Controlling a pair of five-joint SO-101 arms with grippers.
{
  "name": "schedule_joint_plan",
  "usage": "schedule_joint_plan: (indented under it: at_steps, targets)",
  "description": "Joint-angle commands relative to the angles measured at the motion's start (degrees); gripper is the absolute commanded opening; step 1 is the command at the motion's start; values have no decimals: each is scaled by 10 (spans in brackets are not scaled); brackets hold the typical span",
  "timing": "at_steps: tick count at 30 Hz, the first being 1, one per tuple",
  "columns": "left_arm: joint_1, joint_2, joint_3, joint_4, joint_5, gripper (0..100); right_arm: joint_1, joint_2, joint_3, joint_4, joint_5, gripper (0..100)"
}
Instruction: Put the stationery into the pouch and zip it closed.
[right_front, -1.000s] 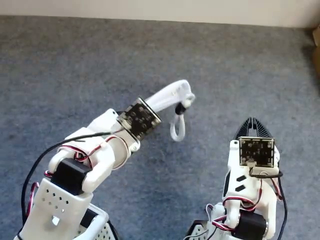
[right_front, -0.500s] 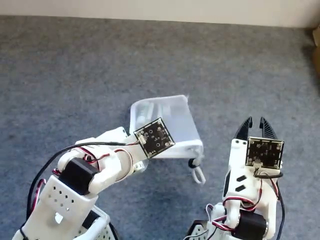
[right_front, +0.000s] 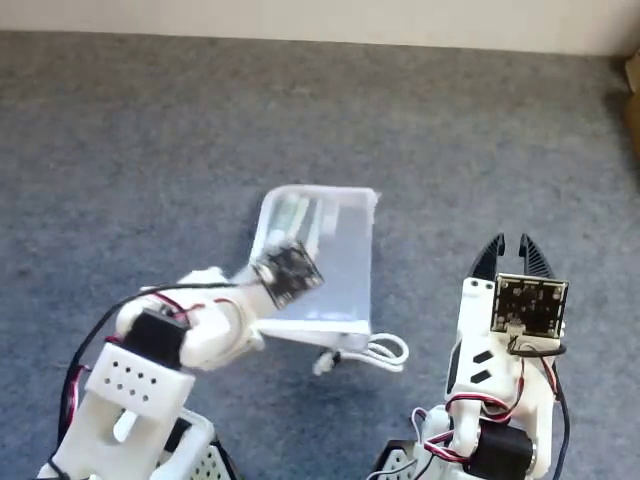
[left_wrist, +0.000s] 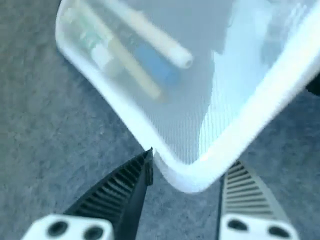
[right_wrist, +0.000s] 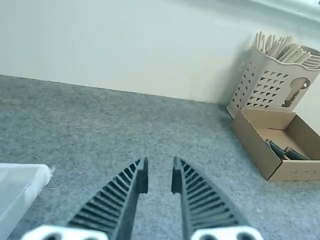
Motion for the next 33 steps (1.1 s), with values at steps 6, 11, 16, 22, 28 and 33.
schedule_joint_plan:
  at_steps: [6,11,16,22,28,33]
  targets:
    - [-155,-8,41,-127,-2,214,-7,-2,-28,0,-3,79]
    - [-196,-9,36,-127,-2,214,-45,-2,-28,0,-2,79]
    - [-198,-9,35,-110,-2,211,-54,-1,-28,0,-2,79]
    - [-197,-9,-20,-47,53,210,-55,-1,-27,1,-2,77]
    - [-196,-9,-52,-25,94,210,-56,-2,-27,1,-3,77]
    - [-195,-10,-53,-16,96,210,-57,-2,-27,1,-3,77]
